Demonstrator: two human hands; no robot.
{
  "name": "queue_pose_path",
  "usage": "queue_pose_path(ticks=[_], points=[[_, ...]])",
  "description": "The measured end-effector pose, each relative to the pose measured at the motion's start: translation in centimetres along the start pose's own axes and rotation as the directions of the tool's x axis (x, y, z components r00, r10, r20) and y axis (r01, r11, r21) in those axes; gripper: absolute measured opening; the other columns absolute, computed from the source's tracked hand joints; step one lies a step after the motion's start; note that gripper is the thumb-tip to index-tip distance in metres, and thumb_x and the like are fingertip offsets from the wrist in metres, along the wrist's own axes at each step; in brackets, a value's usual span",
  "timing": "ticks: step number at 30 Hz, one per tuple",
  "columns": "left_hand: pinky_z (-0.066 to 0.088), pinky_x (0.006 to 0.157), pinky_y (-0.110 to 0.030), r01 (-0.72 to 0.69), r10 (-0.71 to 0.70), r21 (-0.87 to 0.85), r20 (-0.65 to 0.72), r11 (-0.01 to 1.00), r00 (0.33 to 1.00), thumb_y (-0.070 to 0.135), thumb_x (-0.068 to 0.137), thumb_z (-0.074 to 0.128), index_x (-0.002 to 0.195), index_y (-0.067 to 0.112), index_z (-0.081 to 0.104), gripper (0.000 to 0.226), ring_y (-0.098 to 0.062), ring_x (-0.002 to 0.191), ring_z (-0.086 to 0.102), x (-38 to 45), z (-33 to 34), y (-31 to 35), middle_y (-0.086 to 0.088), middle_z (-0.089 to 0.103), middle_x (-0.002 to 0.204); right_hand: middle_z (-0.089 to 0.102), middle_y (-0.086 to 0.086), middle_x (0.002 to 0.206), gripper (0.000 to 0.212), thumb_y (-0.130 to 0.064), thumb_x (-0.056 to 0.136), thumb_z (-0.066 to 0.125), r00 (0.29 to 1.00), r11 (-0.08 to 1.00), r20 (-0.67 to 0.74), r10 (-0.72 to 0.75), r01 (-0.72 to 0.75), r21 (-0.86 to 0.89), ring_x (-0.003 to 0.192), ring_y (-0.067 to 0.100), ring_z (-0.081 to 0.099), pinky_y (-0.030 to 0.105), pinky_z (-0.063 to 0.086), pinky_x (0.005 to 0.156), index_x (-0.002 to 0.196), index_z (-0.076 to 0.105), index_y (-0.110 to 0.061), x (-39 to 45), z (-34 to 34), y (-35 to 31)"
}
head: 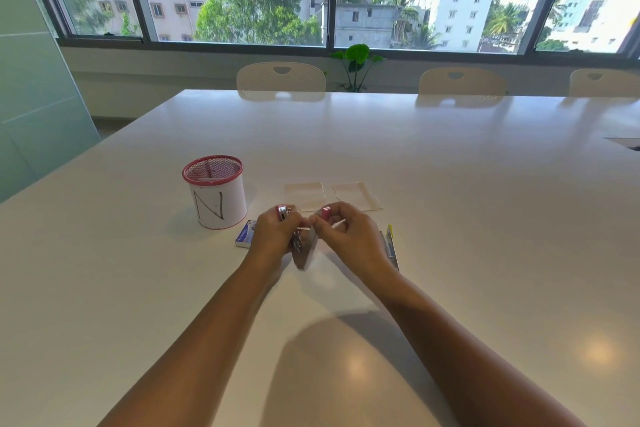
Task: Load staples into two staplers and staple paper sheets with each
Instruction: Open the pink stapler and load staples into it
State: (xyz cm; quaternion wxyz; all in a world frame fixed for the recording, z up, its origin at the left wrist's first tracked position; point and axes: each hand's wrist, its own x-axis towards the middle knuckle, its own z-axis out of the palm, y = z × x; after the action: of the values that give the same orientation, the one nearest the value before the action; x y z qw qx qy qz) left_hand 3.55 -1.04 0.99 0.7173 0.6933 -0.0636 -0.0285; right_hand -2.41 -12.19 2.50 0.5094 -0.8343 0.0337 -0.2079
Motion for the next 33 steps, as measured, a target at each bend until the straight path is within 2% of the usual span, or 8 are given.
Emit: queue_pose_path(ticks=[5, 7, 10, 12, 16, 20, 24, 33], points=[[0.056, 0.068, -0.036, 0.201, -0.148, -0.442, 0.151, 0.874, 0.977, 0.014, 0.096, 0.038, 0.096, 0.01, 0.056, 0.019, -0.024, 0.078, 0.069, -0.2, -0.5, 0.7, -0.009, 0.07, 0.086, 0.057, -0.013, 0.066, 0.019, -0.035, 0.086, 0.062, 0.989, 0.983, 0.078, -0.127, 0.115, 0.142, 0.058, 0.0, 0.051, 0.009, 0.039, 0.056, 0.082, 0.058, -0.017, 0.3, -0.9, -0.6], [0.059, 0.061, -0.036, 0.284, -0.191, -0.551, 0.222, 0.785, 0.956, 0.019, 0.097, 0.038, 0.1, 0.007, 0.054, 0.02, -0.024, 0.074, 0.071, -0.1, -0.5, 0.7, -0.01, 0.073, 0.082, 0.06, -0.014, 0.059, 0.034, -0.047, 0.089, 0.049, 0.987, 0.944, 0.076, -0.142, 0.112, 0.31, 0.054, 0.0, 0.053, 0.01, 0.041, 0.054, 0.074, 0.059, -0.017, 0.1, -1.1, -0.9], [0.058, 0.068, -0.039, 0.326, -0.182, -0.643, 0.281, 0.693, 0.942, 0.026, 0.098, 0.033, 0.105, 0.005, 0.051, 0.028, -0.026, 0.077, 0.071, 0.1, -0.5, 0.4, -0.012, 0.074, 0.082, 0.062, -0.008, 0.055, 0.064, -0.063, 0.089, 0.029, 0.992, 0.904, 0.032, -0.124, 0.1, 0.415, 0.05, 0.001, 0.051, 0.01, 0.04, 0.052, 0.064, 0.061, -0.013, 0.3, -1.3, -0.5], [0.058, 0.071, -0.039, 0.348, -0.18, -0.662, 0.311, 0.663, 0.933, 0.03, 0.099, 0.03, 0.109, 0.005, 0.051, 0.034, -0.026, 0.081, 0.071, 0.2, -0.6, 0.3, -0.013, 0.074, 0.086, 0.06, -0.006, 0.051, 0.07, -0.063, 0.09, 0.024, 0.997, 0.925, 0.009, -0.08, 0.071, 0.372, 0.048, 0.002, 0.05, 0.009, 0.039, 0.052, 0.061, 0.062, -0.011, 0.6, -1.1, -0.2], [0.055, 0.072, -0.042, 0.389, -0.211, -0.661, 0.336, 0.642, 0.918, 0.031, 0.099, 0.029, 0.112, 0.003, 0.052, 0.038, -0.028, 0.083, 0.071, 0.1, -0.5, 0.4, -0.017, 0.069, 0.097, 0.061, -0.013, 0.06, 0.047, -0.053, 0.087, 0.029, 0.996, 0.973, -0.016, -0.087, 0.088, 0.211, 0.055, -0.001, 0.052, 0.012, 0.04, 0.056, 0.065, 0.062, -0.027, 0.4, -0.7, 0.1], [0.059, 0.058, -0.036, 0.403, -0.221, -0.666, 0.343, 0.627, 0.913, 0.029, 0.099, 0.03, 0.099, 0.003, 0.054, 0.035, -0.024, 0.072, 0.071, -0.1, -0.3, 0.3, -0.016, 0.071, 0.08, 0.057, -0.005, 0.097, 0.044, -0.051, 0.092, 0.03, 0.969, 0.961, 0.167, -0.184, 0.213, -0.174, 0.086, 0.005, 0.055, 0.023, 0.046, 0.074, 0.107, 0.064, -0.026, -0.1, -0.1, 0.7], [0.059, 0.059, -0.035, 0.445, -0.229, -0.621, 0.398, 0.645, 0.888, 0.031, 0.098, 0.03, 0.1, 0.001, 0.057, 0.04, -0.024, 0.076, 0.071, -0.4, -0.1, 0.3, -0.016, 0.071, 0.087, 0.052, -0.003, 0.113, 0.039, -0.044, 0.096, 0.039, 0.949, 0.845, 0.196, -0.246, 0.309, -0.437, 0.109, 0.012, 0.045, 0.029, 0.041, 0.09, 0.131, 0.05, -0.032, -0.2, 0.3, 1.0], [0.054, 0.076, -0.038, 0.428, -0.241, -0.533, 0.385, 0.73, 0.891, 0.03, 0.099, 0.028, 0.096, 0.007, 0.061, 0.04, -0.023, 0.086, 0.067, -0.1, 0.0, -0.4, -0.012, 0.071, 0.09, 0.053, 0.001, 0.116, 0.037, -0.028, 0.097, 0.04, 0.94, 0.779, 0.223, -0.258, 0.339, -0.528, 0.109, 0.018, 0.045, 0.032, 0.038, 0.091, 0.133, 0.047, -0.034, -0.1, 0.3, 1.2]])
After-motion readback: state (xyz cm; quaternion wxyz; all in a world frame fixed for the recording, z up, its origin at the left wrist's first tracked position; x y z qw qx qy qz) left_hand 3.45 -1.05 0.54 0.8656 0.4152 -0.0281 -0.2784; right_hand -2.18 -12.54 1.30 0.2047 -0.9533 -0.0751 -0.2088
